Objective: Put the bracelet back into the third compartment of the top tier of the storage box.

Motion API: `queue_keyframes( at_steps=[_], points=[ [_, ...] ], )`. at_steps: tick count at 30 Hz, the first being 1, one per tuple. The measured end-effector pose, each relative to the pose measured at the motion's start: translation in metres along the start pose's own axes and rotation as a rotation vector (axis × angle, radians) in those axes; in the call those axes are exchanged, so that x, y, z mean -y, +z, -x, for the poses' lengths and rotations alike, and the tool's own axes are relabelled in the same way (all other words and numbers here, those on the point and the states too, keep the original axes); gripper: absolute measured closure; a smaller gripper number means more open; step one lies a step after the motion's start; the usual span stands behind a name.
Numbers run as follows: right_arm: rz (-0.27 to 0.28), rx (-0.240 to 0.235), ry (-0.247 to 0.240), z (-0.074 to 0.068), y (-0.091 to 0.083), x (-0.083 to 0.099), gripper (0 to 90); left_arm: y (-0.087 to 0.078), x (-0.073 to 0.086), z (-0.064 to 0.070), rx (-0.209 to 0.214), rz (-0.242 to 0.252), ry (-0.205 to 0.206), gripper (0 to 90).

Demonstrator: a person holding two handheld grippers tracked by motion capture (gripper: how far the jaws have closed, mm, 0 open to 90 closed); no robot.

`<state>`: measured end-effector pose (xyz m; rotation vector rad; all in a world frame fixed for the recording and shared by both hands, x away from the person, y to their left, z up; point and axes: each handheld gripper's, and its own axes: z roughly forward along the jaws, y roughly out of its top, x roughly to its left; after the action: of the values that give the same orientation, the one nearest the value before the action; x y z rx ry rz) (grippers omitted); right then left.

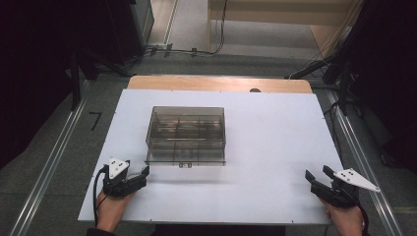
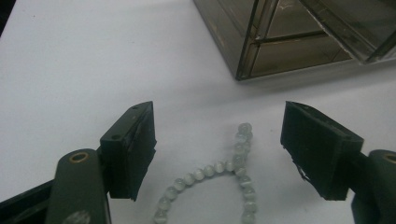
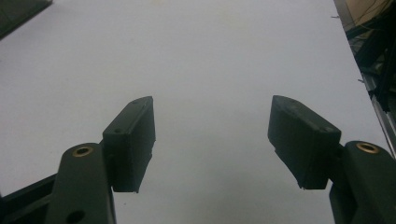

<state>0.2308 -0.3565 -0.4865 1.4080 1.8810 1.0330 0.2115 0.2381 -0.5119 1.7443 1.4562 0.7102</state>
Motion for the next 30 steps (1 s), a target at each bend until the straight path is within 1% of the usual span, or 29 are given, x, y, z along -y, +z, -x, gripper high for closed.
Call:
queue_keyframes(
  at_steps=[1, 7, 9, 10, 13, 18, 21, 30],
  points=[
    [0.0, 0.0, -0.001, 0.0, 0.0001, 0.0, 30.3, 0.0005, -0.0002, 0.0, 0.007, -0.003, 0.0, 29.5],
    [0.0, -0.001, -0.002, 0.0, 0.0002, 0.0, 30.3, 0.0016, -0.0007, -0.0002, 0.018, -0.013, 0.004, 34.2],
    [0.0, -0.001, -0.004, 0.0002, 0.0003, 0.0, 30.3, 0.0015, -0.0007, 0.0, 0.018, -0.013, 0.005, 35.0],
    [0.0, -0.001, -0.003, 0.0001, 0.0001, 0.0001, 30.3, 0.0013, -0.0007, 0.0002, 0.019, -0.015, 0.009, 37.4],
    [0.0, -0.001, -0.001, 0.0, 0.0001, 0.0, 30.3, 0.0015, -0.0007, 0.0004, 0.019, -0.015, 0.009, 39.4],
    [0.0, 0.0, -0.001, 0.0001, 0.0001, 0.0001, 30.3, 0.0019, -0.0006, 0.0005, 0.034, -0.023, 0.012, 49.7],
    [-0.001, 0.0, -0.001, 0.0002, 0.0001, 0.0001, 30.3, 0.0025, -0.0006, 0.0003, 0.044, -0.035, 0.014, 53.9],
    [-0.001, 0.0, 0.0, 0.0001, 0.0, 0.0001, 30.3, 0.0028, -0.0007, -0.0004, 0.052, -0.041, 0.008, 60.9]
  ],
)
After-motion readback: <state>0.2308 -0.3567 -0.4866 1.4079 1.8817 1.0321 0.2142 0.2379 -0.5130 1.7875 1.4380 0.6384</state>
